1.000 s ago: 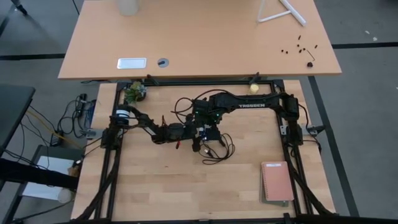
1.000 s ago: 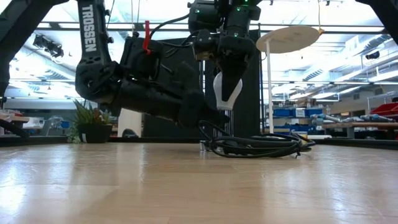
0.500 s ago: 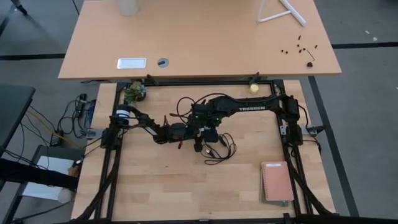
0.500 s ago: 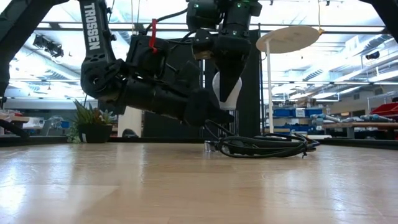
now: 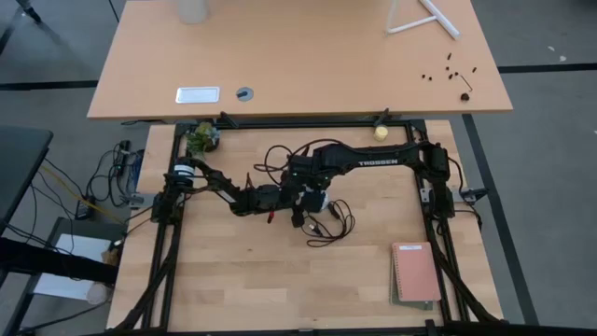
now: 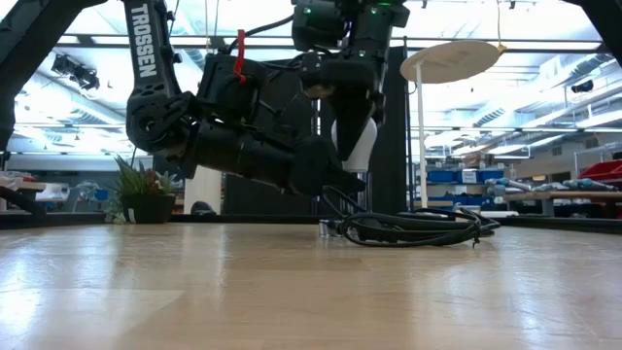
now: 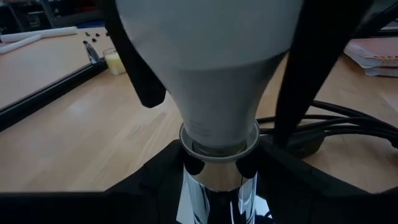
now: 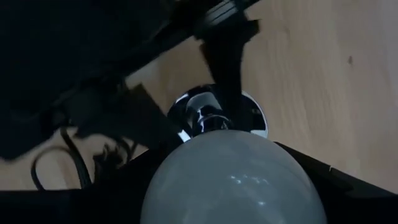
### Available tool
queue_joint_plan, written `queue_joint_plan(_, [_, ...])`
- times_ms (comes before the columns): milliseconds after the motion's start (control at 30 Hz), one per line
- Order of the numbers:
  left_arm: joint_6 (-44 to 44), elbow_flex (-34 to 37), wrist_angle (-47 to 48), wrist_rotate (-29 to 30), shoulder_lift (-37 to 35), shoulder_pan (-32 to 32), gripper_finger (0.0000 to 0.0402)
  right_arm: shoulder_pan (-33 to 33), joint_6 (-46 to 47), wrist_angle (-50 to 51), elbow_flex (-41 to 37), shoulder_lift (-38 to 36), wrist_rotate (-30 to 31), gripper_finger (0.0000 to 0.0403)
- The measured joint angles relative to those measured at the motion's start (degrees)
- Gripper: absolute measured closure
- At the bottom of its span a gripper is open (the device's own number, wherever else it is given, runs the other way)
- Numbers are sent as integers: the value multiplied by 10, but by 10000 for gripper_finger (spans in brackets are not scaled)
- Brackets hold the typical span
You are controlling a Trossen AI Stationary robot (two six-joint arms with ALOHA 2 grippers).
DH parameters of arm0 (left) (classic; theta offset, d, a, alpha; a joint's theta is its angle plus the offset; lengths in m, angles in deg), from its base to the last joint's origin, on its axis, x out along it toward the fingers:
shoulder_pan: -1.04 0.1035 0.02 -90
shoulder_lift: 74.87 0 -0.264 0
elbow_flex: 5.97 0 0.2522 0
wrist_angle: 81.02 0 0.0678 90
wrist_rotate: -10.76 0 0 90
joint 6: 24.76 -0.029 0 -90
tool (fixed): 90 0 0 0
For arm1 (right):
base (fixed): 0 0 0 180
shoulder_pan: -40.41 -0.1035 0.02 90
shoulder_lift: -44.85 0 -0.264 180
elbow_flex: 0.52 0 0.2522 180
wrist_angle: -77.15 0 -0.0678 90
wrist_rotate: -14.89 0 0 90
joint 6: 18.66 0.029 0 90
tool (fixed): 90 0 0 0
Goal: Screw lightbulb
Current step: Insert the lightbulb into the lamp
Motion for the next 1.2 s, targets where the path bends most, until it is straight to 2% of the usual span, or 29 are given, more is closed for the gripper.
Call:
queue_joint_plan(500, [26,1,-9,8,0,0,211,9,351,-20,-12,0,1,135])
queue_joint_plan(633, [28,1,-9,9,0,-1,211,9,408,-28,-13,1,1,135])
queue_joint_plan(800, [23,1,-9,5,0,-1,211,9,394,-31,-13,1,-1,124])
queue_joint_plan(1100, [19,1,-11,-5,0,0,211,19,300,-23,-10,-1,-16,37])
queue_joint_plan(1200, [18,0,-12,-7,0,0,211,22,270,-9,8,-1,2,19])
